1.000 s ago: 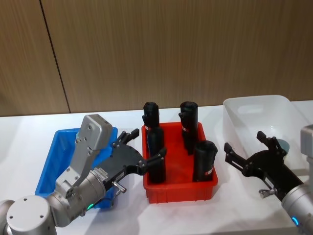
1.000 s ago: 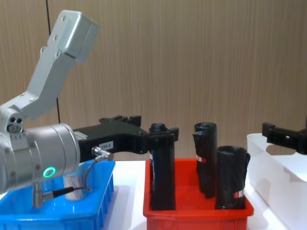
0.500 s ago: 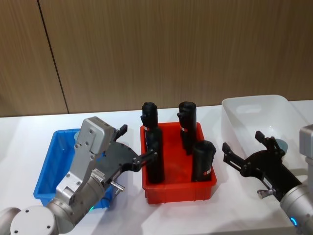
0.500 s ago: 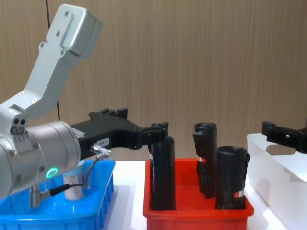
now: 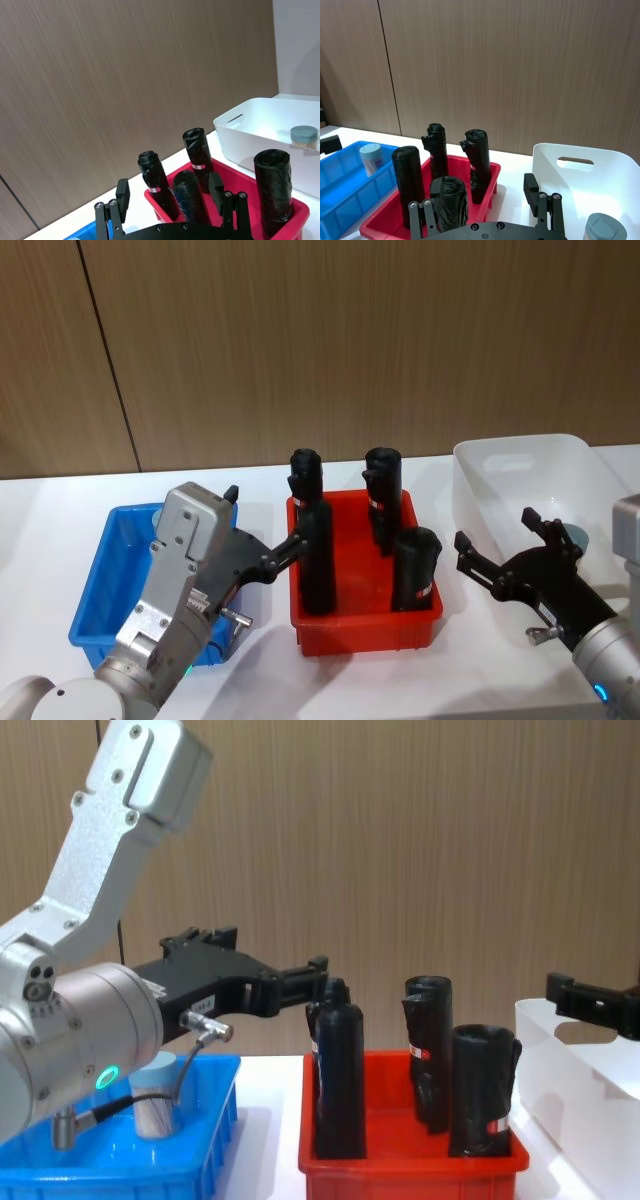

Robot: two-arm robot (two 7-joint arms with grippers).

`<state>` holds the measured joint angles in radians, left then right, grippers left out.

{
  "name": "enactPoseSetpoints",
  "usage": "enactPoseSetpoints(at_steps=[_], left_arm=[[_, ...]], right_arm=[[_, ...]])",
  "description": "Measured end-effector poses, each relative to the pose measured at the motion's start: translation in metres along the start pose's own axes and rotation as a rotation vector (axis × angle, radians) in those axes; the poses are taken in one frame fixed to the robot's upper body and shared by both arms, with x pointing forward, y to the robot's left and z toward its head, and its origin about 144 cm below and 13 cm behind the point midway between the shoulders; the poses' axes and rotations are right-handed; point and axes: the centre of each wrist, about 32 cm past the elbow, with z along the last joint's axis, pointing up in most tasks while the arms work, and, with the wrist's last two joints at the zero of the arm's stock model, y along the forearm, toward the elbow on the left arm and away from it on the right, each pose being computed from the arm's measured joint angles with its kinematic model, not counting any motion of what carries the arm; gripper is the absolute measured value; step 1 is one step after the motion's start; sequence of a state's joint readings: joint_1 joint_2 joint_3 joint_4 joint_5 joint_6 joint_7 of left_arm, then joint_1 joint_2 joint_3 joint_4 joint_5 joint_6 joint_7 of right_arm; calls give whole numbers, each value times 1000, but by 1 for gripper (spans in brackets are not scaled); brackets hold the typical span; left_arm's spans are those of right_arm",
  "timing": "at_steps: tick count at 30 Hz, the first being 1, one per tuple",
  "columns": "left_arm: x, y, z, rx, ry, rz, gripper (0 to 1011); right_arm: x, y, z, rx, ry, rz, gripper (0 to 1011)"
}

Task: Pick the cotton swabs from the blue box and place them into the white box.

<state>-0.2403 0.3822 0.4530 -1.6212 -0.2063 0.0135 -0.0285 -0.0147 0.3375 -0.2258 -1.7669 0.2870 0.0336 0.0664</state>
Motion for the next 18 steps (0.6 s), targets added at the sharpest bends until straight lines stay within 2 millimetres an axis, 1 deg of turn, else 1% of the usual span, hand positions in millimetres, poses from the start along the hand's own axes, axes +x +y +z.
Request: enactPoseSetpoints(at_steps=[18], left_arm=[[-2, 1, 1, -3, -5, 14, 1003]], right_arm=[[1, 0, 0, -3, 3, 9, 1001]])
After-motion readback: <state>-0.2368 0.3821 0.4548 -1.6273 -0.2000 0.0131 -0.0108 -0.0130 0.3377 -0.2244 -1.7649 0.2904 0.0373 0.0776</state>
